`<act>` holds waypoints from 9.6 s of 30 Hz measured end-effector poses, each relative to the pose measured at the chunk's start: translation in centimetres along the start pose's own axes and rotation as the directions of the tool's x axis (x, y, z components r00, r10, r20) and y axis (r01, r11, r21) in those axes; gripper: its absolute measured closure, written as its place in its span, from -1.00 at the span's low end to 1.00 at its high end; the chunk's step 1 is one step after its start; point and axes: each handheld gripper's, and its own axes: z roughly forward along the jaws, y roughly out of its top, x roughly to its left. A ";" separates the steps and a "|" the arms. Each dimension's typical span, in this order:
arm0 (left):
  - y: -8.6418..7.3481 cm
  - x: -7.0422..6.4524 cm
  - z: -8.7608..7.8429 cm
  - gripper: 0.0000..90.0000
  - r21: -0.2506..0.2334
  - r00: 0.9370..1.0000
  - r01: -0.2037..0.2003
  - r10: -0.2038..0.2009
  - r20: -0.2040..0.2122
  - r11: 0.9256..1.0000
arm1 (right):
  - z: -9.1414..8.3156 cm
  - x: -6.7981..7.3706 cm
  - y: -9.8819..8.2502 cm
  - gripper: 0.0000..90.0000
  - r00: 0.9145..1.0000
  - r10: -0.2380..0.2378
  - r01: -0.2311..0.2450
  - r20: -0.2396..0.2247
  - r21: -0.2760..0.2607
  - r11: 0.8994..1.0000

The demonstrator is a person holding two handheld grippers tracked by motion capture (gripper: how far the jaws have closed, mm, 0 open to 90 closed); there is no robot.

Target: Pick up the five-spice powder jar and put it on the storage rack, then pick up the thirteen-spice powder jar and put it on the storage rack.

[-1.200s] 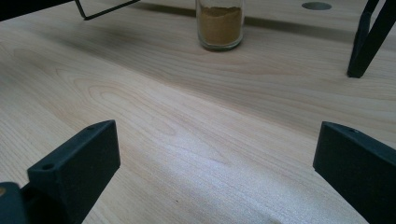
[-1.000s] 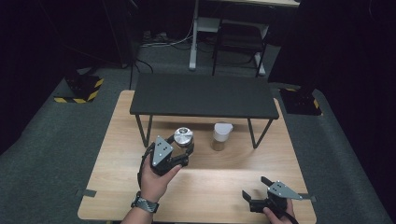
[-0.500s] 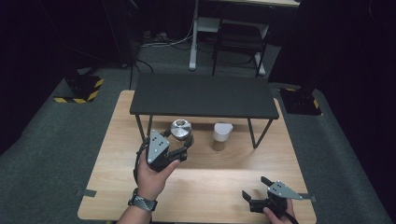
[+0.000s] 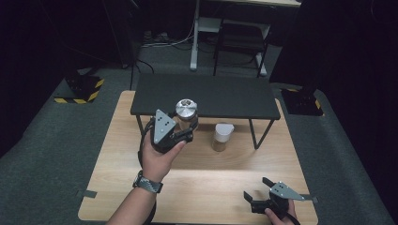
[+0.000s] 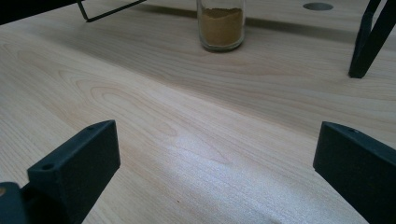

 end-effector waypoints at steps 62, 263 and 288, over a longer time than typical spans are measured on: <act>2.4 1.6 9.9 -0.31 0.095 0.993 0.074 -0.064 -0.097 0.993 | 0.0 -0.1 -0.1 -0.99 1.000 -0.019 0.019 -0.014 -0.003 1.000; -14.8 -0.9 -7.2 -0.99 0.353 0.995 0.011 -0.044 0.087 0.936 | -0.3 1.0 0.4 -0.99 0.999 0.020 -0.019 0.039 -0.020 1.000; -15.1 -0.3 -7.4 -0.99 0.339 0.993 0.034 -0.071 0.099 0.940 | 1.9 0.7 5.9 -1.00 0.998 0.001 0.006 0.056 -0.113 0.994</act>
